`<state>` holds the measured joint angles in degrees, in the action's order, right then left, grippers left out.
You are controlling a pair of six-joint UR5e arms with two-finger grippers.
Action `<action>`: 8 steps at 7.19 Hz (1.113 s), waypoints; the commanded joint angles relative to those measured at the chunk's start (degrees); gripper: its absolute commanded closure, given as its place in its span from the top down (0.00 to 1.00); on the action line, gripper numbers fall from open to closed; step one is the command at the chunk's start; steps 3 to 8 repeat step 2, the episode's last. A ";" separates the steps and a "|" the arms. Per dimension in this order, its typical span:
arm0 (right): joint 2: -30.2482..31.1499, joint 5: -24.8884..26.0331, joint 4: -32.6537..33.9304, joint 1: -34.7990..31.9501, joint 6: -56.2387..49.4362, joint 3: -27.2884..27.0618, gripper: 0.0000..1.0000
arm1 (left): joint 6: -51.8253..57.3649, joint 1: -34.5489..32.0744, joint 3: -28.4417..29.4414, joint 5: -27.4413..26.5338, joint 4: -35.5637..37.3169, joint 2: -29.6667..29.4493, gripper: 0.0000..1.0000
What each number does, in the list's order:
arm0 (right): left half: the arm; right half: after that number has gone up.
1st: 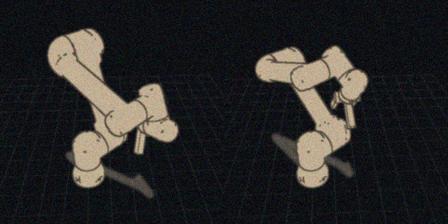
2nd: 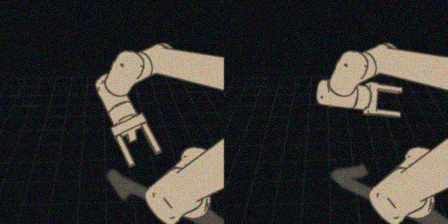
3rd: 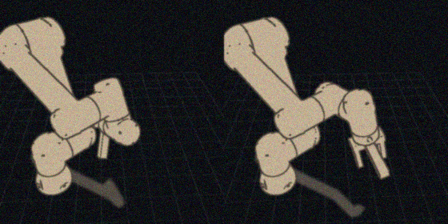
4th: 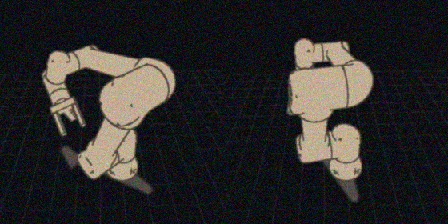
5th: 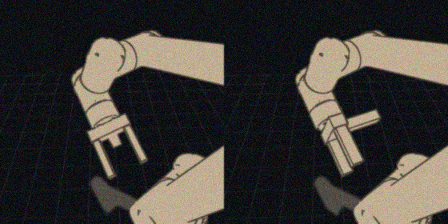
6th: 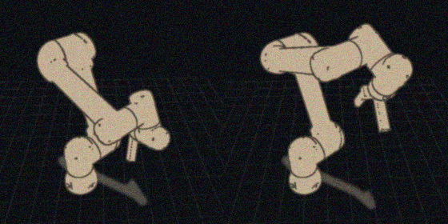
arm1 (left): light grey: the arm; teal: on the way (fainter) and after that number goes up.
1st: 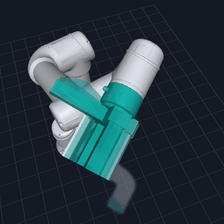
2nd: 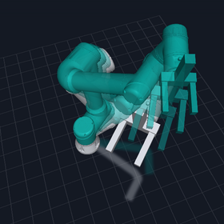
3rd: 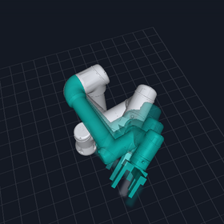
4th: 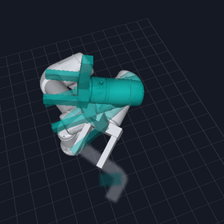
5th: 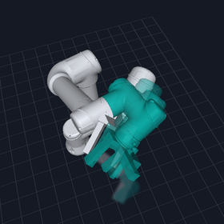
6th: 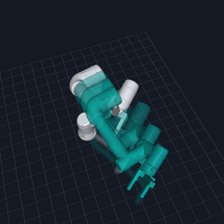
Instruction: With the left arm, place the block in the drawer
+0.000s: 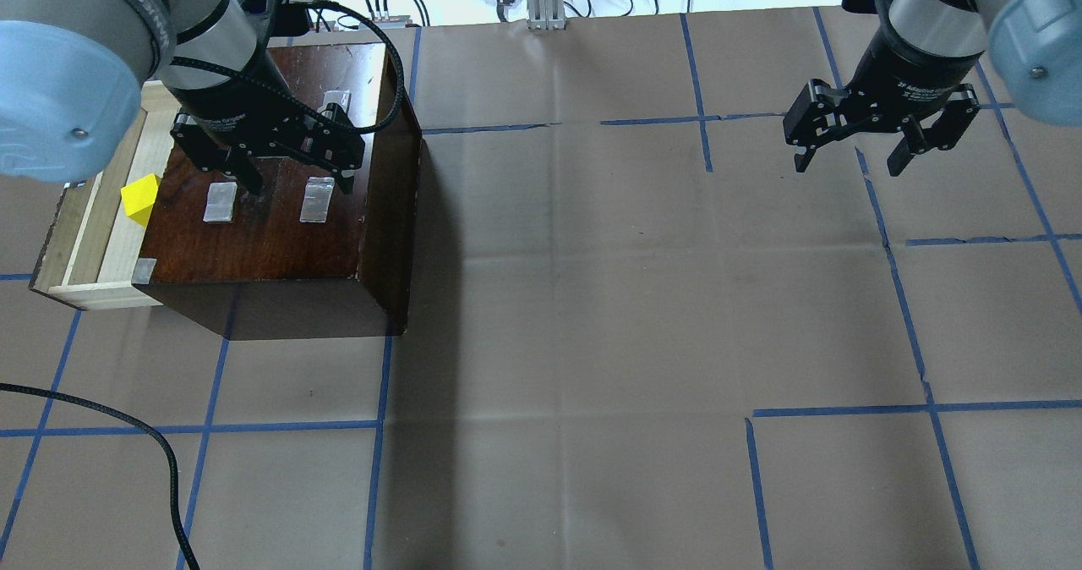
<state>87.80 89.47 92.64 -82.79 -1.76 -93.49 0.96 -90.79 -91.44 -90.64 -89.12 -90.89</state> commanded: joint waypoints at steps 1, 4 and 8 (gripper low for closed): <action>0.00 0.00 0.00 0.00 0.00 0.06 1.00 | 0.01 0.00 0.21 0.03 0.00 -0.16 0.99; 0.00 0.00 0.00 0.00 0.00 -0.02 1.00 | 0.01 0.00 0.29 0.03 0.00 -0.25 0.99; 0.00 0.00 0.00 0.00 0.00 -0.02 1.00 | 0.01 0.00 0.29 0.03 0.00 -0.25 0.99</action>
